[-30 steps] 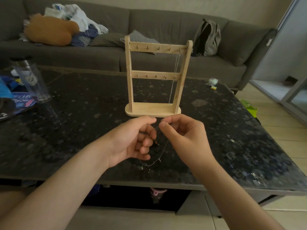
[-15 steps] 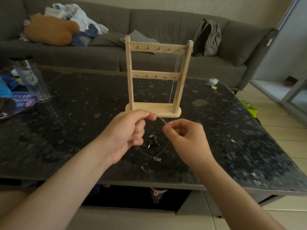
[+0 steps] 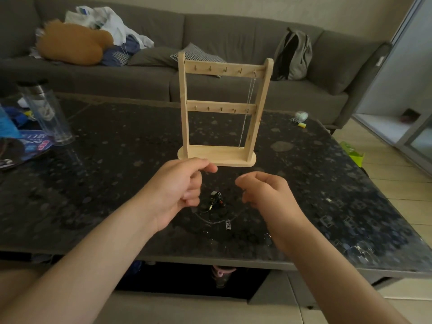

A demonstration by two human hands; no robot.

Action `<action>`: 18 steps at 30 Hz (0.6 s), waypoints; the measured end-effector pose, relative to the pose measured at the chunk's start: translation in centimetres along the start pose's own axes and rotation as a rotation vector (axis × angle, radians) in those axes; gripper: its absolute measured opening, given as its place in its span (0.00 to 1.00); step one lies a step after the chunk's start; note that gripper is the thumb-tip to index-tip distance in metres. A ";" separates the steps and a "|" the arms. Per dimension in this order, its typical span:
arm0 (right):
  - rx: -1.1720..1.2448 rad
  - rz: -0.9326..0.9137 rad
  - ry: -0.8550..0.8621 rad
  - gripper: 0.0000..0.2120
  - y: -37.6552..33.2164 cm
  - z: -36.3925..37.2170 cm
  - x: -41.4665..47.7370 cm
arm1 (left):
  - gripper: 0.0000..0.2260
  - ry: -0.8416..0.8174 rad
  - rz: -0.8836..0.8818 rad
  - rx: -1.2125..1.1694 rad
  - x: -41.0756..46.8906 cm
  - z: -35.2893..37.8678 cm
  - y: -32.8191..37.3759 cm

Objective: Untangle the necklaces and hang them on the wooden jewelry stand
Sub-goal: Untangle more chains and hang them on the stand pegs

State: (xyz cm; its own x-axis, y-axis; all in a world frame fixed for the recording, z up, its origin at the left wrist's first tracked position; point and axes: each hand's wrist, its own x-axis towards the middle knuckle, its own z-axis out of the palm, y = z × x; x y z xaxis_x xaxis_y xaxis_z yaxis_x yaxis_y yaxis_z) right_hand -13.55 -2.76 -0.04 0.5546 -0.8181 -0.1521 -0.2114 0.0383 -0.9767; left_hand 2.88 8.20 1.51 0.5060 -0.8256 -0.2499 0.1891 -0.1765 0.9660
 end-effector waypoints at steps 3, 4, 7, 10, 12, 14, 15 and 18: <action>0.039 -0.022 -0.044 0.12 -0.1 0.0 0.0 | 0.12 -0.033 -0.014 -0.019 0.3 0.3 -0.3; 0.048 -0.037 -0.063 0.13 -0.2 0.1 -0.1 | 0.12 -0.039 -0.011 -0.025 0.4 0.4 -0.5; 0.047 -0.098 -0.115 0.12 -0.6 0.1 -0.4 | 0.11 -0.058 0.021 0.003 0.5 0.5 -0.8; 0.035 -0.125 -0.181 0.11 -0.9 0.2 -0.7 | 0.11 -0.117 0.054 0.047 0.4 0.4 -0.9; 0.044 -0.118 -0.201 0.11 -1.1 0.3 -0.8 | 0.12 -0.168 0.056 0.063 0.1 0.5 -0.9; 0.077 -0.110 -0.208 0.11 -1.1 0.2 -0.7 | 0.11 -0.192 0.051 0.103 -0.1 0.6 -0.8; 0.090 -0.107 -0.208 0.12 -1.0 0.1 -0.8 | 0.11 -0.188 0.049 0.128 -0.2 0.6 -0.8; 0.142 -0.087 -0.209 0.12 -1.1 0.1 -0.7 | 0.11 -0.191 0.051 0.189 -0.2 0.5 -1.0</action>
State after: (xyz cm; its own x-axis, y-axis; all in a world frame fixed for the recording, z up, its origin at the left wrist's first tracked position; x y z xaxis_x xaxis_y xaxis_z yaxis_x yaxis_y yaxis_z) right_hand -13.63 -2.15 1.15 0.7229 -0.6862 -0.0805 -0.0488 0.0656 -0.9967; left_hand 2.17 8.25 0.60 0.3398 -0.9189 -0.2005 -0.0024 -0.2141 0.9768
